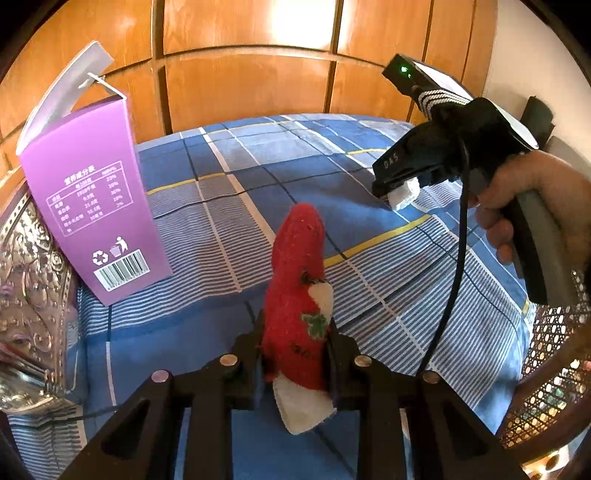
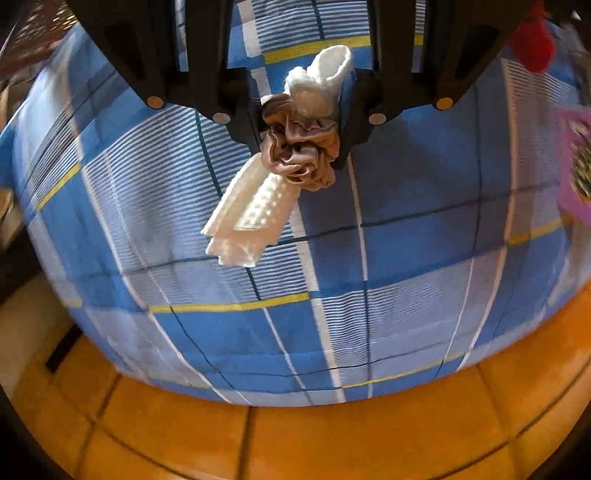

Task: Organize soft objects
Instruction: 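Carry the Santa plush toward the gold tray with the left tool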

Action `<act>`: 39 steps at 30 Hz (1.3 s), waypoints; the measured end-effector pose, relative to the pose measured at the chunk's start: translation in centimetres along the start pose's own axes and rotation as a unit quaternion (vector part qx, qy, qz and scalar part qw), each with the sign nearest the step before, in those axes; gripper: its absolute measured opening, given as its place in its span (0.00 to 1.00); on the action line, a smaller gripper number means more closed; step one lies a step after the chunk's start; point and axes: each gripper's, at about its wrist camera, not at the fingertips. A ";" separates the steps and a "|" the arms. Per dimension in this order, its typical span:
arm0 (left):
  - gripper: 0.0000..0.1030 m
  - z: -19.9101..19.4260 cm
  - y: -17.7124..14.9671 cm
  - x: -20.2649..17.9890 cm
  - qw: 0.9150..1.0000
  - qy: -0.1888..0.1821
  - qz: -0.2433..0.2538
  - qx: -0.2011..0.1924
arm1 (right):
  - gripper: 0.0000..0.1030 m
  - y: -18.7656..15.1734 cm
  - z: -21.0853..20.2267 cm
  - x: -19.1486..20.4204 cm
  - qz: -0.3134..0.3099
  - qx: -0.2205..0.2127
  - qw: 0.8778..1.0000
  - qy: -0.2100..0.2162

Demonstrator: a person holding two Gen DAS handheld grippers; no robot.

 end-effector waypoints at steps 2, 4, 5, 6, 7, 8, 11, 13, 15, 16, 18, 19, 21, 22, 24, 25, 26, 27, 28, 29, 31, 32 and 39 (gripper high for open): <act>0.24 0.1 0.4 -0.1 1.000 0.003 0.002 0.009 | 0.33 -0.1 -0.2 -0.5 0.015 -0.001 1.000 0.013; 0.23 0.2 0.9 -0.2 1.000 0.007 0.000 0.021 | 0.33 -0.4 -0.5 -0.8 0.017 -0.002 1.000 0.014; 0.23 0.3 1.1 -0.2 1.000 0.008 -0.001 0.026 | 0.33 -0.3 -0.5 -0.8 0.014 -0.002 1.000 0.012; 0.23 0.3 1.3 -0.3 1.000 0.010 -0.001 0.028 | 0.33 -0.3 -0.5 -0.8 0.013 -0.002 1.000 0.011; 0.23 0.3 1.5 -0.4 0.999 0.013 0.001 0.030 | 0.33 -0.4 -0.6 -0.9 0.016 -0.003 1.000 0.014; 0.23 0.2 1.9 -0.6 0.999 0.013 0.003 0.029 | 0.33 -0.2 -0.4 -1.0 0.019 -0.003 1.000 0.016; 0.23 -0.3 3.1 -0.8 1.000 0.008 0.002 0.022 | 0.33 -0.1 -0.3 -0.7 0.018 -0.003 1.000 0.015; 0.23 -0.7 4.4 -0.7 1.000 0.008 -0.007 0.018 | 0.33 -0.1 -0.3 -0.7 0.018 -0.004 1.000 0.016; 0.23 -1.3 6.1 -0.5 1.000 0.007 -0.012 0.006 | 0.33 -0.1 -0.3 -0.7 0.018 -0.003 1.000 0.016; 0.23 -1.6 6.9 -0.5 1.000 0.009 -0.012 -0.001 | 0.33 -0.1 -0.2 -0.7 0.018 -0.003 1.000 0.016; 0.23 -2.0 8.9 -0.3 1.000 0.006 -0.016 -0.011 | 0.33 -0.1 -0.2 -0.7 0.016 -0.003 1.000 0.015; 0.23 -2.1 9.7 -0.2 1.000 0.005 -0.019 -0.014 | 0.33 0.0 -0.2 -0.7 0.015 -0.003 1.000 0.014; 0.23 -2.5 11.6 -0.1 0.999 0.012 -0.018 -0.025 | 0.33 0.0 -0.2 -0.7 0.014 -0.003 1.000 0.013; 0.23 -2.6 12.4 -0.1 0.999 0.016 -0.017 -0.029 | 0.33 0.0 -0.2 -0.6 0.012 -0.003 1.000 0.012; 0.23 -2.8 14.2 0.2 0.999 0.021 -0.021 -0.037 | 0.33 -0.1 -0.2 -0.5 0.008 -0.003 1.000 0.010; 0.23 -3.0 15.0 0.5 0.999 0.026 -0.023 -0.041 | 0.33 -0.1 -0.2 -0.5 0.007 -0.003 1.000 0.010; 0.23 -3.2 15.8 0.8 0.998 0.033 -0.025 -0.048 | 0.33 -0.1 -0.2 -0.4 0.006 -0.003 1.000 0.008; 0.23 -3.4 16.5 1.2 0.997 0.040 -0.028 -0.055 | 0.33 -0.1 -0.2 -0.3 0.003 -0.003 1.000 0.007; 0.23 -3.8 17.2 1.9 0.997 0.046 -0.032 -0.061 | 0.33 -0.2 -0.2 -0.1 -0.001 -0.003 1.000 0.004; 0.23 -4.1 17.8 2.7 0.996 0.053 -0.040 -0.066 | 0.33 -0.2 -0.2 0.0 -0.004 -0.003 1.000 0.002; 0.23 -4.8 18.7 4.9 0.993 0.067 -0.062 -0.074 | 0.33 -0.2 -0.1 0.1 -0.011 -0.003 1.000 -0.001; 0.23 -5.3 18.9 6.3 0.991 0.076 -0.075 -0.078 | 0.33 -0.1 -0.1 0.1 -0.013 -0.003 1.000 -0.002; 0.23 -6.5 17.7 15.8 0.974 0.146 -0.159 -0.068 | 0.33 -0.3 0.0 1.1 -0.048 -0.007 0.998 -0.026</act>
Point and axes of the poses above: each gripper's, at about its wrist camera, not at the fingertips, and z roughly the way its jaws point, x to its left, y to its top, and after that the axes turned 14 degrees about y, right-handed
